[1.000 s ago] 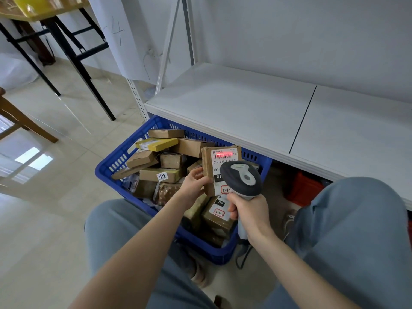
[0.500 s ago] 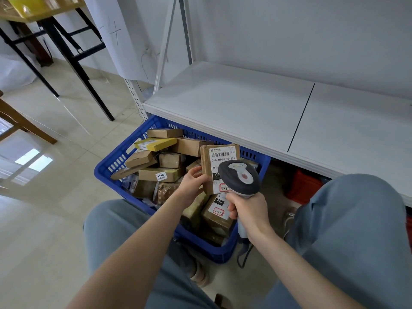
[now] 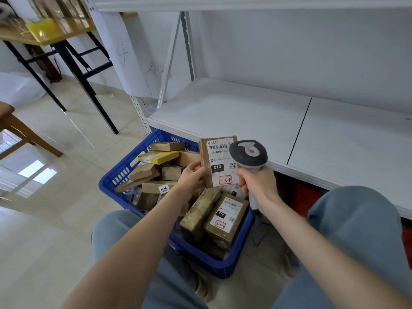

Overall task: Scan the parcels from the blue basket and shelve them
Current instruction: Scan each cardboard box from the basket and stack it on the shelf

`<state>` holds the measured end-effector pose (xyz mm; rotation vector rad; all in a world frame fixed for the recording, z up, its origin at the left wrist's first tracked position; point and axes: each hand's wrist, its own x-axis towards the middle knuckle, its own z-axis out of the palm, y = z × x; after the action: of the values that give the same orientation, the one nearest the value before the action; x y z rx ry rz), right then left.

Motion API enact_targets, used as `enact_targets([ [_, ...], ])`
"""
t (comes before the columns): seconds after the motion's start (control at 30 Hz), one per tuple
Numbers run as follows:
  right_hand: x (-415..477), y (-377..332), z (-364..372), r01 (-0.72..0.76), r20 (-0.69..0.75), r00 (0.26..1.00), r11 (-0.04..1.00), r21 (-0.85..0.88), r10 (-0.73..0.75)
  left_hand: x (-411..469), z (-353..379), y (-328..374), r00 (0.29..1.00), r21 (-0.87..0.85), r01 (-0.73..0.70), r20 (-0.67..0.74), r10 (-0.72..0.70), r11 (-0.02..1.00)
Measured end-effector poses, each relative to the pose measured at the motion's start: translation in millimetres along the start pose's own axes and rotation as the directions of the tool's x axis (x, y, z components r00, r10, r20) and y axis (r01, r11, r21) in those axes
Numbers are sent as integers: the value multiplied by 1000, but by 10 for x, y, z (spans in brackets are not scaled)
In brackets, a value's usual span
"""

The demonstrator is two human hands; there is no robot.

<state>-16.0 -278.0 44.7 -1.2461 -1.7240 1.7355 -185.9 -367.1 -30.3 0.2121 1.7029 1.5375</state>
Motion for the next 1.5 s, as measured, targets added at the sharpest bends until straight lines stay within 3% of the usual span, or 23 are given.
enact_targets([
  [0.23,379,-619,-57,39,-1,999,998,-50,-39,-53,56,557,998,29,-55,-37,56,998],
  [0.47,575,-950,26,-63,86,995,989,131,52,131,51,866,994,36,-71,-81,74,997],
  [0.87,1560,-1082,642,-253,129,958,967,-36,255,963,-282,1247,985,-5,66,-162,-66,998],
  [1.03,1508,-1405,710,-257,158,951,964,-71,266,835,-363,1563,976,-29,125,-178,-128,992],
  [1.33,1098,-2426,574,-242,84,962,955,-171,258,273,-510,2578,975,-19,178,-131,-179,984],
  [1.5,839,-3004,467,-261,96,957,956,-131,274,-87,-500,3101,974,-5,197,-111,-197,980],
])
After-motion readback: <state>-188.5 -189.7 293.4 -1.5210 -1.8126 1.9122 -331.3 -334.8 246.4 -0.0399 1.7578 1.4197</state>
